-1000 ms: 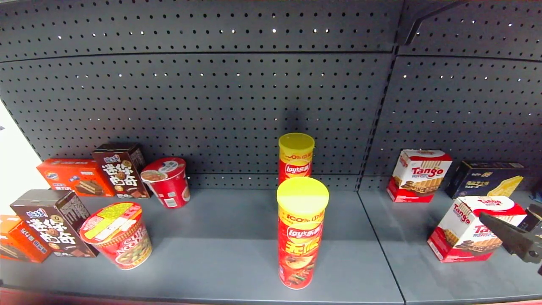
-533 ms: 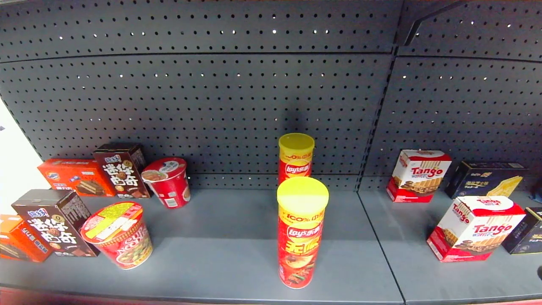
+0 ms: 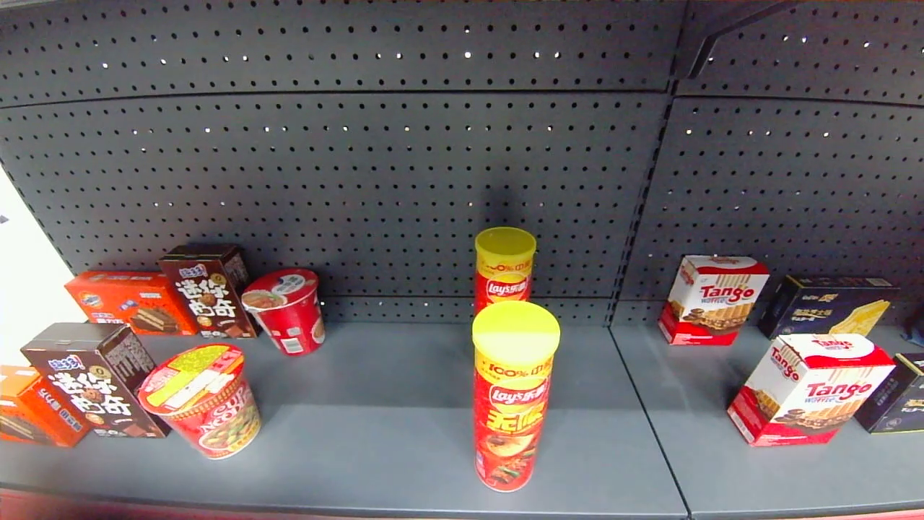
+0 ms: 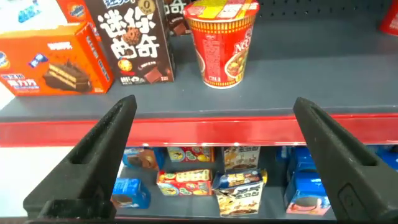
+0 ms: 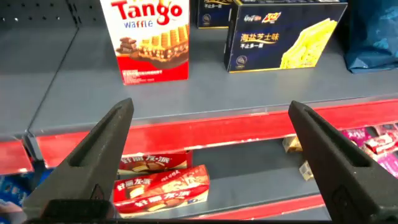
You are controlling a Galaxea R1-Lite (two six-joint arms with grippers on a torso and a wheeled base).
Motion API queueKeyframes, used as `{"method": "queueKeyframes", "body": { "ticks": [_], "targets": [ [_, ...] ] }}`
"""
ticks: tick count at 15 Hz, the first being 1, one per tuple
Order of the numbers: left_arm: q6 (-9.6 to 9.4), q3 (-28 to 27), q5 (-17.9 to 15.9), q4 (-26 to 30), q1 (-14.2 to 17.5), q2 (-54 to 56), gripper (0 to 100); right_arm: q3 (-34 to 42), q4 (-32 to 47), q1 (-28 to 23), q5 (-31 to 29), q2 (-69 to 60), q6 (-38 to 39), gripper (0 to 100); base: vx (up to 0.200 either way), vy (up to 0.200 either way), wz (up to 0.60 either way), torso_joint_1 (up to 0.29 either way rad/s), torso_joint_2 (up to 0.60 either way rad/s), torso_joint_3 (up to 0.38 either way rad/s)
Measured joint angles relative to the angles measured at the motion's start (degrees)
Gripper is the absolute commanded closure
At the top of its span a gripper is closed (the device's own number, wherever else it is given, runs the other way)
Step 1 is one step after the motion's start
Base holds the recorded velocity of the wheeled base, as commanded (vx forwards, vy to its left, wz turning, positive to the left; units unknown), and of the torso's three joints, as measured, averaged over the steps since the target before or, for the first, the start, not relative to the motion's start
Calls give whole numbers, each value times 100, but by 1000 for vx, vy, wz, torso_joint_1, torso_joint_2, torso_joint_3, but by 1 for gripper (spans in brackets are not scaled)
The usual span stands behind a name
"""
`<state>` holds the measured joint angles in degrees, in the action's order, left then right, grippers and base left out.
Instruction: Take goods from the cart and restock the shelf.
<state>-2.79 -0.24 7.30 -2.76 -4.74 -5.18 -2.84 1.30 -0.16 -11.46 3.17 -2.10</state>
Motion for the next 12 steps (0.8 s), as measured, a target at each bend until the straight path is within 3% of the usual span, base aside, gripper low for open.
{"method": "queueKeyframes", "body": {
  "ticks": [3,6,12],
  "targets": [
    [363,22,-20,172,-2,4,0,63,2,9,98,-212,156,0,0,0,0,0,0,0],
    [250,24,-222,244,-10,11,0,76,-13,9,115,-271,199,0,0,0,0,0,0,0],
    [233,24,-244,255,-10,6,0,87,-5,6,224,-293,178,0,33,0,0,0,1,0]
  ]
}}
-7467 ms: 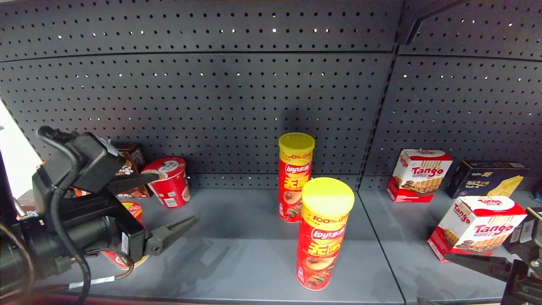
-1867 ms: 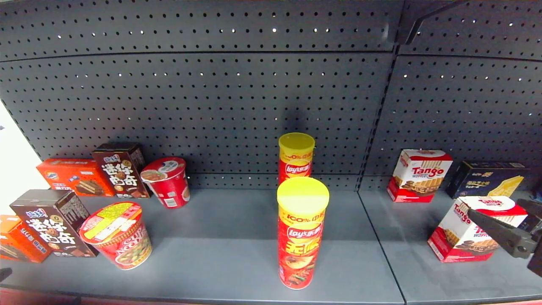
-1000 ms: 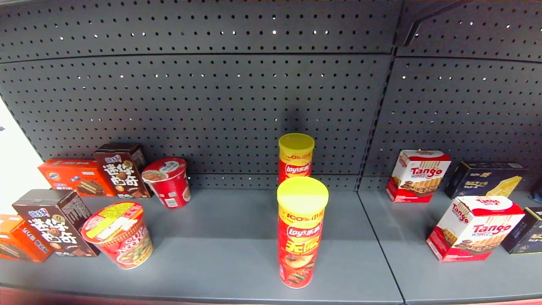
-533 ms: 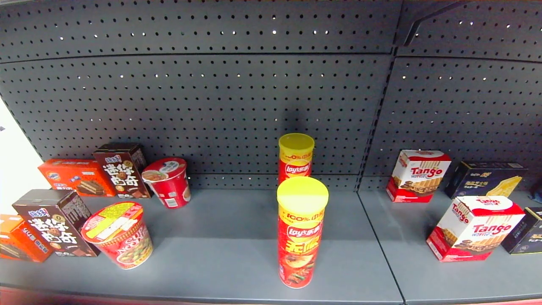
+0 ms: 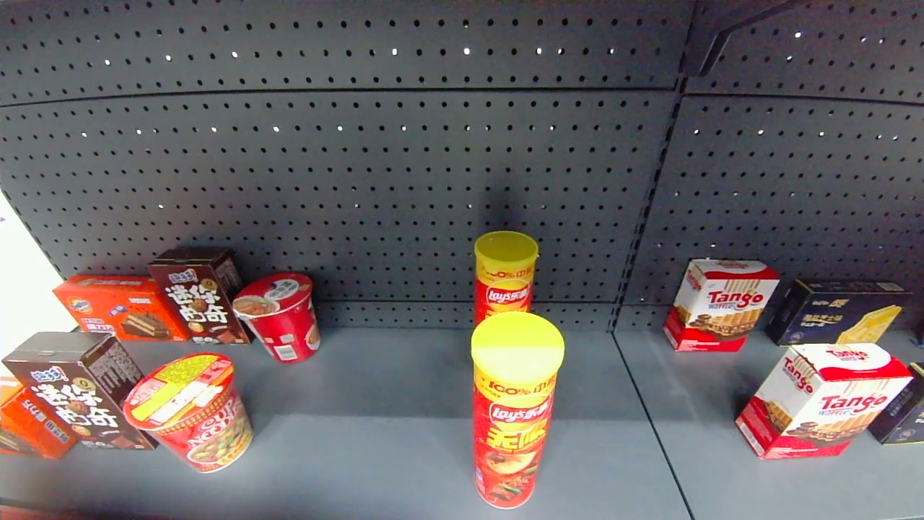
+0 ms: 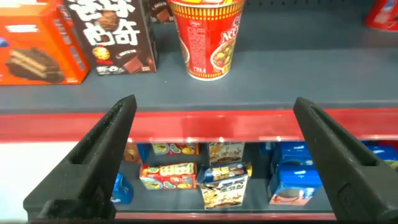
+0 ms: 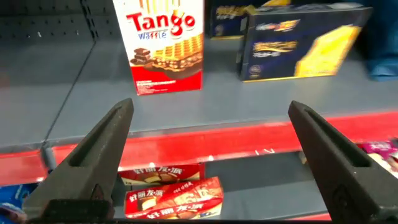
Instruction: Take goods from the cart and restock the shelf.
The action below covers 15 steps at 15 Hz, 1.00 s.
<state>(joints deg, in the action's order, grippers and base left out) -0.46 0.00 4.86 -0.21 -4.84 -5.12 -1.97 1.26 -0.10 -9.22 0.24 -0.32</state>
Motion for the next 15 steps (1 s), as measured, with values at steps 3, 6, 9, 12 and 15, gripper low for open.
{"method": "queueKeyframes", "body": {
  "ticks": [3,6,9,12,15],
  "targets": [
    [37,0,4,-9,0,2,0,-2,-6,2,46,-2,-33,0,0,0,0,0,0,0],
    [26,0,-2,-6,0,-2,0,-6,-6,-1,77,-2,-11,0,0,0,0,0,0,0],
    [26,0,-18,-11,0,-5,0,-6,-4,-1,74,-2,-59,0,0,0,0,0,0,0],
    [33,0,-9,-11,0,-5,0,-6,-4,2,73,-2,-69,0,0,0,0,0,0,0],
    [28,0,-13,-11,0,-6,0,-4,-6,2,77,-2,-37,0,0,0,0,0,0,0]
  ]
}}
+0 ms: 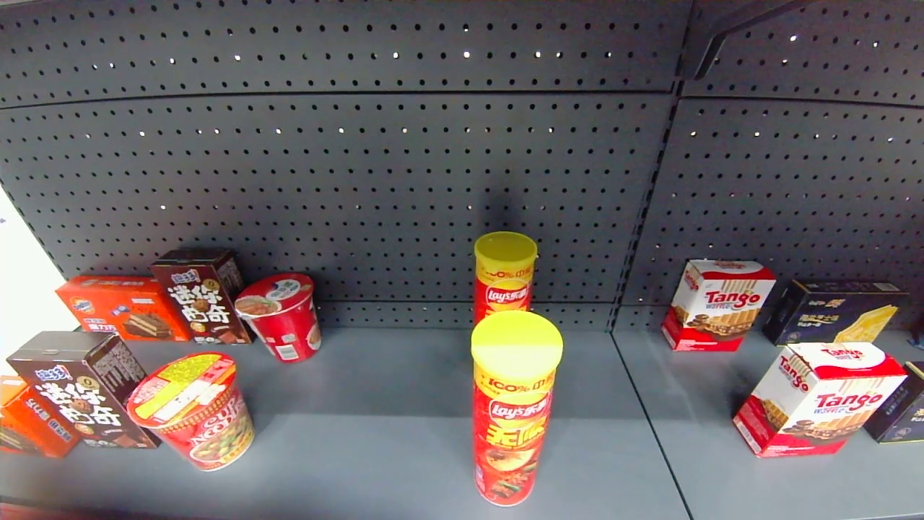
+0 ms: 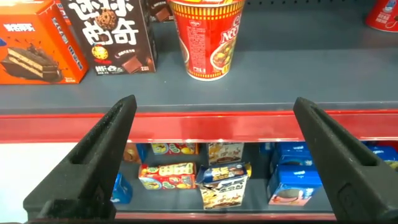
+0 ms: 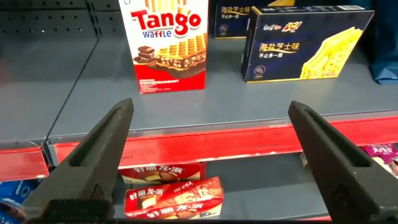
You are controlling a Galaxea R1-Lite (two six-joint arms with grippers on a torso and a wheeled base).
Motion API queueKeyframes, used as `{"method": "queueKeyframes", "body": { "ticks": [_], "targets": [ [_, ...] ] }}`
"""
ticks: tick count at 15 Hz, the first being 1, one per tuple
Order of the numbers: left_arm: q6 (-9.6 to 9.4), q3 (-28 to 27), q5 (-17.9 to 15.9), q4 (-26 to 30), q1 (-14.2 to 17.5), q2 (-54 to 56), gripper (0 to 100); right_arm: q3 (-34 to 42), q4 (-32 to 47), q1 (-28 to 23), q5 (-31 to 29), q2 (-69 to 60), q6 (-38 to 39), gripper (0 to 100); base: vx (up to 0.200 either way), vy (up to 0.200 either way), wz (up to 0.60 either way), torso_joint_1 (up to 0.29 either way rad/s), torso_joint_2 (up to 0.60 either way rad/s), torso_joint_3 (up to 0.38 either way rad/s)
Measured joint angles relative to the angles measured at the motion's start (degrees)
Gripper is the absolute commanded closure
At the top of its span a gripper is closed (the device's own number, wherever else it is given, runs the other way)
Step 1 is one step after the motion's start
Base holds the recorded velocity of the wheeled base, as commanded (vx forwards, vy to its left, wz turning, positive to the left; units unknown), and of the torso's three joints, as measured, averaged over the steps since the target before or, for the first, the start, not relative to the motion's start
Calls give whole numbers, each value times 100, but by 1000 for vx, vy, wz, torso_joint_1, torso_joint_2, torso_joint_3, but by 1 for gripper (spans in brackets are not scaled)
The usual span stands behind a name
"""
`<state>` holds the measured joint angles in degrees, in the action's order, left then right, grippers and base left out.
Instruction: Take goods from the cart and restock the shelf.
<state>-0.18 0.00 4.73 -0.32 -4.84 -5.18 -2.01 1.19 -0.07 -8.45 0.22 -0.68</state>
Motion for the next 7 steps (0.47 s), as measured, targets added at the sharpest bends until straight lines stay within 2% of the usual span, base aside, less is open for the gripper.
{"method": "queueKeyframes", "body": {
  "ticks": [4,7],
  "targets": [
    [9,0,5,0,0,-2,0,0,2,-2,57,2,2,0,0,0,0,0,0,0],
    [9,0,-17,0,0,-2,0,0,-2,-4,457,2,-22,0,0,0,0,0,0,0]
  ]
}}
